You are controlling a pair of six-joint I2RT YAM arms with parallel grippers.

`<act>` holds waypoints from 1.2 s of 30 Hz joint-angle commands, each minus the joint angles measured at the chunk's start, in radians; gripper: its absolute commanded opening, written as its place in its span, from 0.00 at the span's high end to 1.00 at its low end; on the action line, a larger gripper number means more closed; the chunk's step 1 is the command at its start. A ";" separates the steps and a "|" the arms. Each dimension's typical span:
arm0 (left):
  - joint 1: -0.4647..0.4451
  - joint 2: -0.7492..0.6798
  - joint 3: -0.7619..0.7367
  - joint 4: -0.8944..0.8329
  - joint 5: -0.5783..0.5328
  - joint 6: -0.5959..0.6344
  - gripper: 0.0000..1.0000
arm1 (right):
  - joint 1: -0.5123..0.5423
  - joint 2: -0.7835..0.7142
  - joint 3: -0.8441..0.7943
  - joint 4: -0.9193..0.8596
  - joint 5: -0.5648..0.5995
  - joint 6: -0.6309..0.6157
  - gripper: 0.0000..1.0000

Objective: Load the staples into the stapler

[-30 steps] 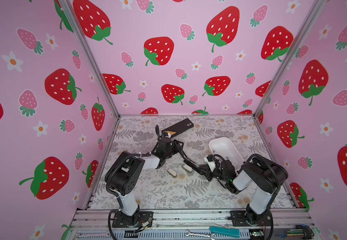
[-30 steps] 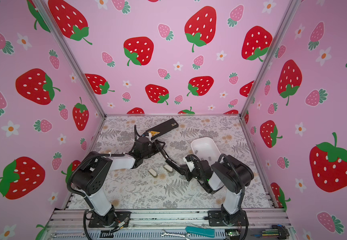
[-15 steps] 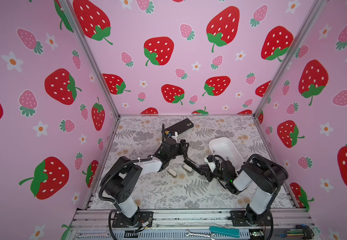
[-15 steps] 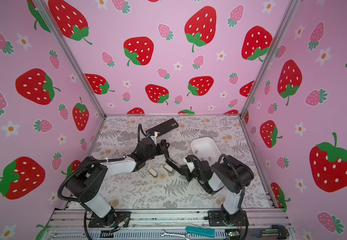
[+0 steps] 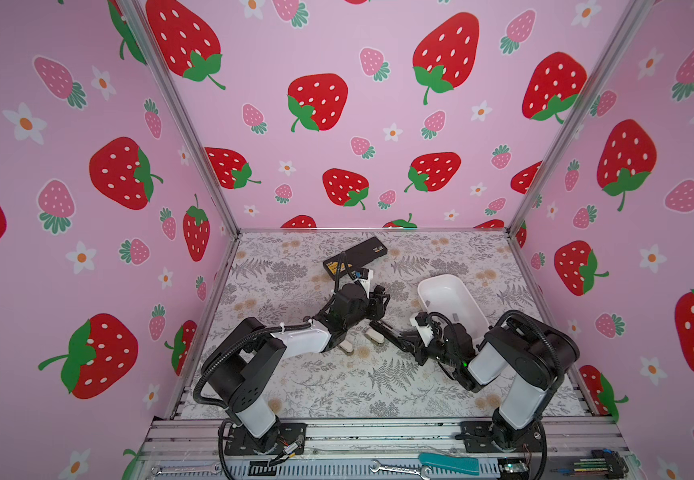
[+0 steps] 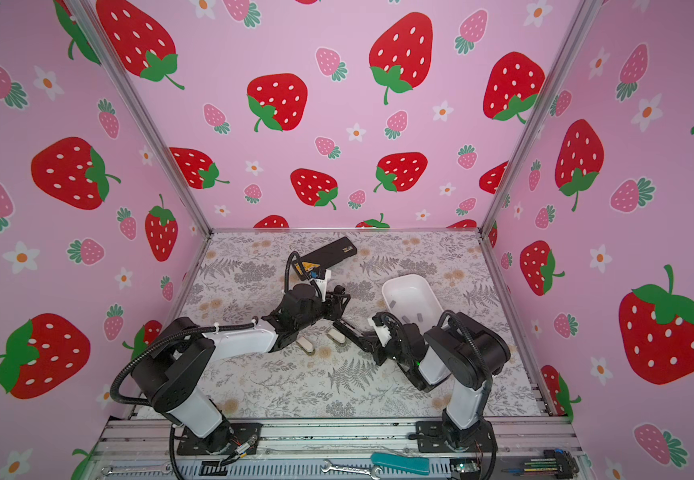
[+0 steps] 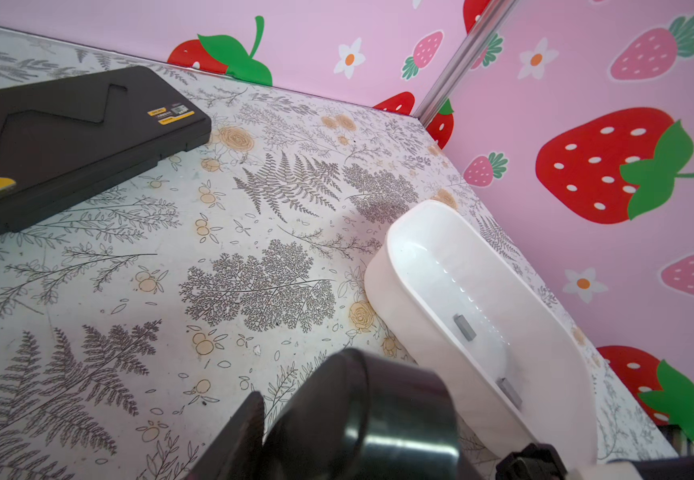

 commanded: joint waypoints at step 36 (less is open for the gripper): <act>-0.134 0.081 -0.082 0.225 -0.068 0.371 0.26 | 0.005 -0.045 -0.042 0.055 0.025 -0.016 0.98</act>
